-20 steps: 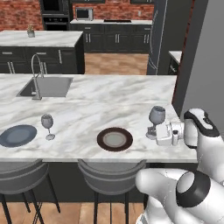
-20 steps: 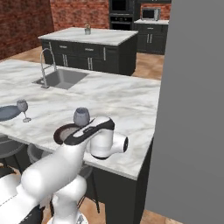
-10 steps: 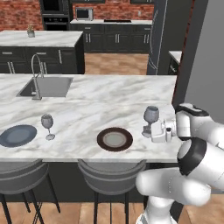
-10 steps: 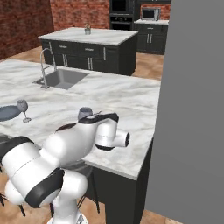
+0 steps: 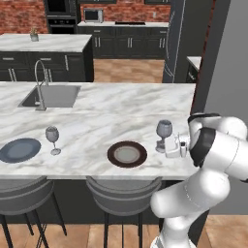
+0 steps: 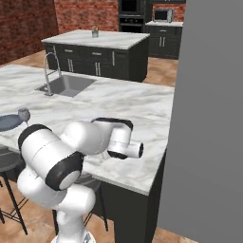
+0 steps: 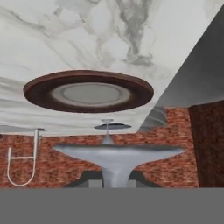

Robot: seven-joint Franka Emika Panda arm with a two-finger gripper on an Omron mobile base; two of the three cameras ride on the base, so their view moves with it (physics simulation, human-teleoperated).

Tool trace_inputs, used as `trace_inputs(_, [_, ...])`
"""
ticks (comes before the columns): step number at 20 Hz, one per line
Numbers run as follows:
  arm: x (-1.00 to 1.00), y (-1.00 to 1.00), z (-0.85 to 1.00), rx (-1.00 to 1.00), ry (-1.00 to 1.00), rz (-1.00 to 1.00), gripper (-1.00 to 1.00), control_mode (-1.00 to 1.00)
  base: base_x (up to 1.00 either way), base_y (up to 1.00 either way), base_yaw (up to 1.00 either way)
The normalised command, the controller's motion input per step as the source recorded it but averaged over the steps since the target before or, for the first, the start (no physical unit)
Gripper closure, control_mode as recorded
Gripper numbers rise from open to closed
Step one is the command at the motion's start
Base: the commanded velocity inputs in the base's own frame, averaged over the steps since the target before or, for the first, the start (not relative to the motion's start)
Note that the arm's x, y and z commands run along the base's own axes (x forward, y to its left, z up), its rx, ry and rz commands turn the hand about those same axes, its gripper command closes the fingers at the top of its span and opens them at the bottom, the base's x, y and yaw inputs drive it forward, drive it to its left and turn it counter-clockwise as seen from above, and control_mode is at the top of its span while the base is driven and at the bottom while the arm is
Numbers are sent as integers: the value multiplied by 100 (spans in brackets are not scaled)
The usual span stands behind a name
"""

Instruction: Retrieve the wine glasses from the counter and place one next to each plate.

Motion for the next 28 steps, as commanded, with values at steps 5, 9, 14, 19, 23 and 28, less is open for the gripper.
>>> trace_inputs(5, [21,-8,-34,-1,0,6,100,-100,0,0,0])
trace_inputs(9, [28,0,-36,0,0,6,100,-100,0,0,0])
trace_inputs(14, [30,0,-44,0,0,6,100,-100,0,0,0])
trace_inputs(19, [27,0,-41,0,0,5,100,-100,0,0,0])
trace_inputs(23, [30,-5,-34,0,0,6,100,-100,0,0,0])
trace_inputs(28, [27,-12,-29,1,0,6,100,-100,0,0,0])
